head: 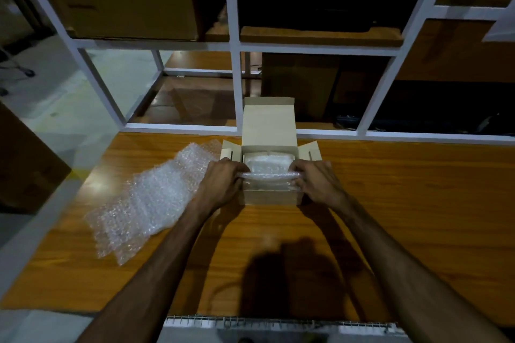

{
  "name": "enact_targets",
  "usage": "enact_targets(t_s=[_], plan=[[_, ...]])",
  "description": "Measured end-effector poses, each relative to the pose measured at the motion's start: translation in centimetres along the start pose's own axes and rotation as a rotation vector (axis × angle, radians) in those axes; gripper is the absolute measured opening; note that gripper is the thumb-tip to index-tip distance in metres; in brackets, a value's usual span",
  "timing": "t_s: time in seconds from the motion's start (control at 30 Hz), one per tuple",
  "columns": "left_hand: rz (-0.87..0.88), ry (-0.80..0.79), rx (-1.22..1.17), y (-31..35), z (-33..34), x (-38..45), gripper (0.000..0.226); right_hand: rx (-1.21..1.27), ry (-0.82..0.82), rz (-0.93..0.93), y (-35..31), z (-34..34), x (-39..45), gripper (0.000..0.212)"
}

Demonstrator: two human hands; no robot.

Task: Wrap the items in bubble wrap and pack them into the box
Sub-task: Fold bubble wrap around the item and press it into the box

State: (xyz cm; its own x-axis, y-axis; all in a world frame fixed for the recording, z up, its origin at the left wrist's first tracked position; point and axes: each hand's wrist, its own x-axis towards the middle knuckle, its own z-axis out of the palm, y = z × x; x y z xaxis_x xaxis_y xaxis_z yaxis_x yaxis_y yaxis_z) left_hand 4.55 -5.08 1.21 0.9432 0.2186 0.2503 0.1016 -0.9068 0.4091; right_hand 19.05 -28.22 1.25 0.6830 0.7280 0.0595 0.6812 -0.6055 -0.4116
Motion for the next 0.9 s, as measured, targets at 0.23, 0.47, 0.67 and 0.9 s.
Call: enact_targets(t_s=[0.23, 0.47, 0.67, 0.9], plan=[[0.081, -0.219, 0.138, -0.5, 0.2, 1.7, 0.026, -0.152, -0.195, -0.064, 0.6, -0.8, 1.8, 0.016], [0.118, -0.391, 0.368, 1.0, 1.0, 2.7, 0.03, -0.262, -0.275, -0.146, 0.8, -0.6, 2.2, 0.024], [0.119, -0.447, 0.466, 1.0, 1.3, 3.8, 0.025, -0.307, -0.339, -0.159, 1.2, -0.9, 3.0, 0.026], [0.116, -0.456, 0.477, 0.3, 2.6, 4.5, 0.025, -0.37, -0.313, -0.185, 0.5, -0.7, 4.3, 0.02]])
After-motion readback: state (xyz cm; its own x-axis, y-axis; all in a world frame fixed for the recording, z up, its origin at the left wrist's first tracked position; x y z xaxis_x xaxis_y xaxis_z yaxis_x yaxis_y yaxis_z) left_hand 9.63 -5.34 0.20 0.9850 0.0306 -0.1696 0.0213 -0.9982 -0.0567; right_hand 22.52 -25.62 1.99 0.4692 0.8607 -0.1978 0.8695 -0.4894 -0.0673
